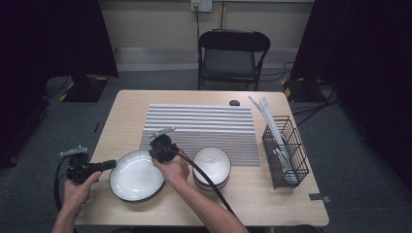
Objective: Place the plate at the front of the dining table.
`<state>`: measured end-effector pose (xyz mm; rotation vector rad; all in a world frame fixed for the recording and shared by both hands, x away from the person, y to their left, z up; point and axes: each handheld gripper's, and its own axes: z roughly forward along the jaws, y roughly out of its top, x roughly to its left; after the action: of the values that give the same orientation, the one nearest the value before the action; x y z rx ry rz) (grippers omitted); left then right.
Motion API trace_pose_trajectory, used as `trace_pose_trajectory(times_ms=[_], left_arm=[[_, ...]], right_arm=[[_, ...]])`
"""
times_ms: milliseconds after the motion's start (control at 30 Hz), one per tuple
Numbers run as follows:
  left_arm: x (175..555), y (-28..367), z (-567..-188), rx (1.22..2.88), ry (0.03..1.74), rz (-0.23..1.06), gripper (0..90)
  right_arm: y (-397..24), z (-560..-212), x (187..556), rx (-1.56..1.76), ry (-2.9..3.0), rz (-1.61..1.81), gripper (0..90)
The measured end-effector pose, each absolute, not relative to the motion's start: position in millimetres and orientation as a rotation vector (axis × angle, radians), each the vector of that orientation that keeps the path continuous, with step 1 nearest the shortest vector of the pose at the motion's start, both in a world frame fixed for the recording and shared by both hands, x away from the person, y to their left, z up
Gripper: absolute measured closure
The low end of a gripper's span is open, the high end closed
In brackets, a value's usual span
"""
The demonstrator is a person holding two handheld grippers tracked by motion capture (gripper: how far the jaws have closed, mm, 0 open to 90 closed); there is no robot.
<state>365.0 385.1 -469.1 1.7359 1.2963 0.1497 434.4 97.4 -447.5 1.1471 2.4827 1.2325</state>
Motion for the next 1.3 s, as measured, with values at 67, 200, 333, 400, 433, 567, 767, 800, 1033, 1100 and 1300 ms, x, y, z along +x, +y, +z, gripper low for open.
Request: trace_pose_trajectory(times_ms=[67, 200, 333, 400, 433, 567, 767, 800, 1033, 1100, 1300], left_arm=[[366, 385, -469, 1.74, 1.29, 0.151, 86.8], [366, 385, -469, 1.742, 1.292, 0.15, 87.2], [365, 384, -468, 1.741, 1.295, 0.155, 87.2], [365, 385, -469, 1.733, 1.298, 0.146, 87.2], [365, 386, -469, 1.736, 1.293, 0.146, 87.1], [365, 386, -469, 1.734, 1.292, 0.144, 86.7], [364, 386, -469, 1.735, 1.29, 0.142, 85.0], [365, 386, -469, 1.734, 1.291, 0.142, 85.1], [364, 386, -469, 1.733, 1.292, 0.142, 85.2], [364, 386, -469, 1.734, 1.294, 0.143, 85.2], [364, 386, -470, 1.724, 1.3, 0.137, 84.8]], right_arm=[[91, -441, 442, 1.176, 2.466, 1.244, 84.9], [86, -443, 447, 1.217, 2.503, 1.225, 85.2], [91, -447, 445, 1.209, 2.529, 1.21, 88.8], [91, -447, 445, 1.205, 2.531, 1.208, 90.0], [90, -446, 446, 1.221, 2.533, 1.208, 90.0], [90, -446, 447, 1.218, 2.538, 1.2, 90.0], [89, -446, 447, 1.213, 2.531, 1.195, 86.4], [89, -446, 446, 1.209, 2.534, 1.193, 87.3], [93, -450, 442, 1.222, 2.532, 1.18, 87.3], [93, -449, 442, 1.207, 2.53, 1.174, 88.3], [93, -448, 442, 1.2, 2.528, 1.17, 88.6]])
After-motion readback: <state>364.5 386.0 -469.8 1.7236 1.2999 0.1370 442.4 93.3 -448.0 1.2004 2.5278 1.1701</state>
